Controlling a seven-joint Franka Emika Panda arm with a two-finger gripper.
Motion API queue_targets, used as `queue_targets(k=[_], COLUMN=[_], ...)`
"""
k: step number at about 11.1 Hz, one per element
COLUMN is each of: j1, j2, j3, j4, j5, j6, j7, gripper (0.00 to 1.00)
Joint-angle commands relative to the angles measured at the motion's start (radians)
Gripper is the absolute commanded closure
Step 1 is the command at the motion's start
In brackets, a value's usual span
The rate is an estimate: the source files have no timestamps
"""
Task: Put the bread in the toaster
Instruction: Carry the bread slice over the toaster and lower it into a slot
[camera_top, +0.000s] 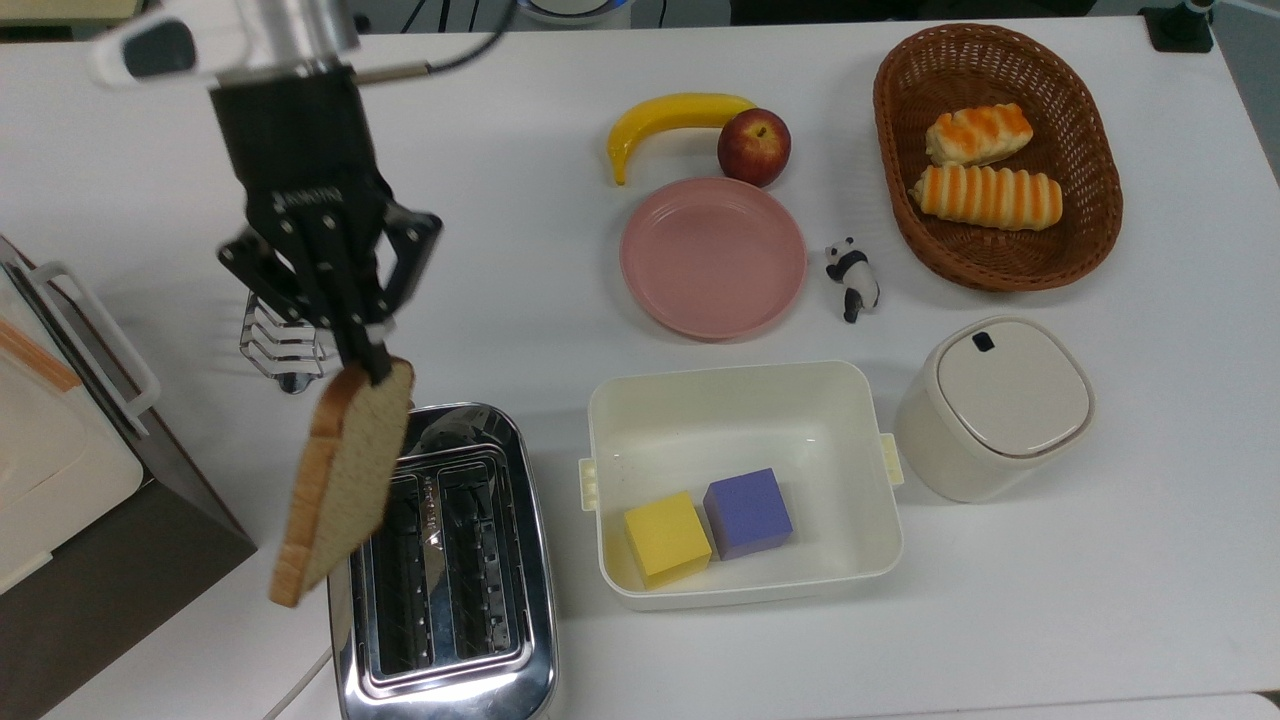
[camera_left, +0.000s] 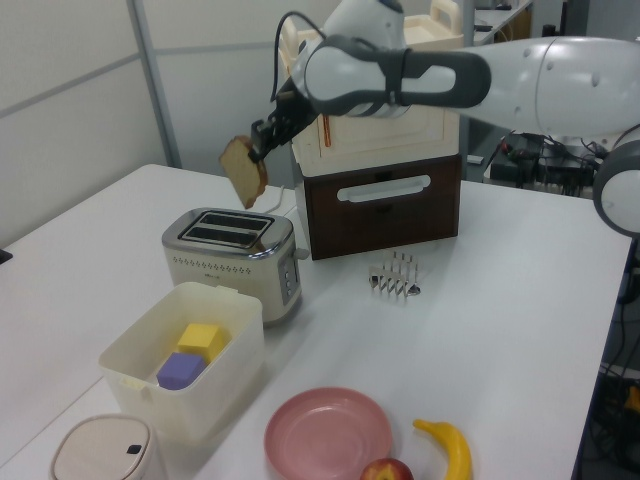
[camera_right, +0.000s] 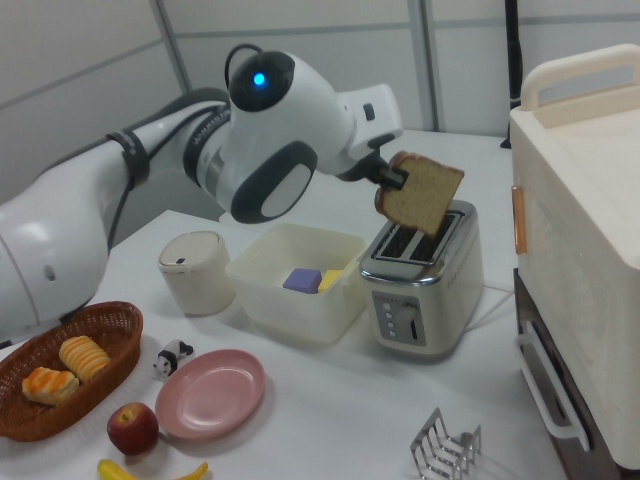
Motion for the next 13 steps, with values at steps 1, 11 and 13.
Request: queue_targets(k=[1,11,13], j1=[0.006,0.006,0.0], j2=[0.001,-0.003,-0.015], j3=[0.003,0.003,-0.002], j4=[-0.05,-0.105,-0.099], j5=[0.018,0.015,0.014], j6=[0.036,-0.039,-0.06], j7=[-0.058,-0.098,-0.089], gripper=[1.0,0.63,0.55])
